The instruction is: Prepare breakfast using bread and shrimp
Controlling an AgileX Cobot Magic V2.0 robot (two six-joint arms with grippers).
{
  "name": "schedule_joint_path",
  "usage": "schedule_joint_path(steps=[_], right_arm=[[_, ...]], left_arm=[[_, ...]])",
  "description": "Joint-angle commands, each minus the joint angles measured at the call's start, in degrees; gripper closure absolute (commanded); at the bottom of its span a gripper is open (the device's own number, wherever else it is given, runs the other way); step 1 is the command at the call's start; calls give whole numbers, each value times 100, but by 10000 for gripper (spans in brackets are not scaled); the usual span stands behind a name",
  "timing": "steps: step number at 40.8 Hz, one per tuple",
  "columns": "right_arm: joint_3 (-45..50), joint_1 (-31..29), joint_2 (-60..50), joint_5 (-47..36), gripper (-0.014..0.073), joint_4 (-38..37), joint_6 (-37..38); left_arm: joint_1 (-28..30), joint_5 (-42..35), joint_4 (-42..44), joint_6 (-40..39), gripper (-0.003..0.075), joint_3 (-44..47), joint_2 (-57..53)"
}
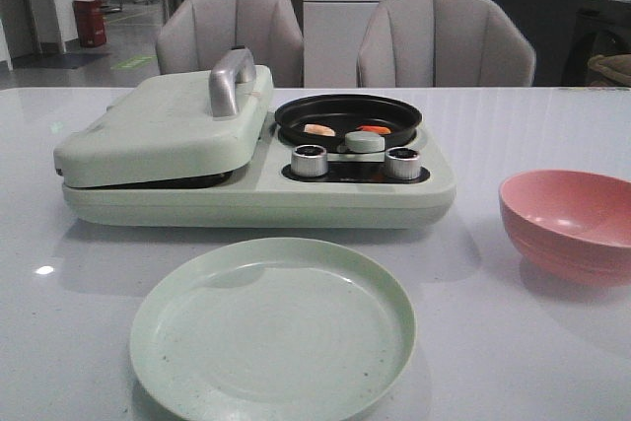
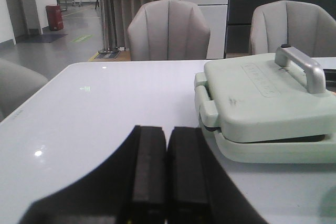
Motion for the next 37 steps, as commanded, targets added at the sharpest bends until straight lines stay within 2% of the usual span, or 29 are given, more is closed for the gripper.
schedule_joint_path(steps=[1,12,37], right_arm=[[-145,-2,44,-338,558,-37,-1],[-145,-2,44,-338,558,-37,-1],[-145,-2,44,-338,558,-37,-1]], left_arm=[[-132,-541,-102,5,619,173,-118],[-146,-873,-111,16,619,173,-118],[-146,-907,-261,16,619,173,-118]])
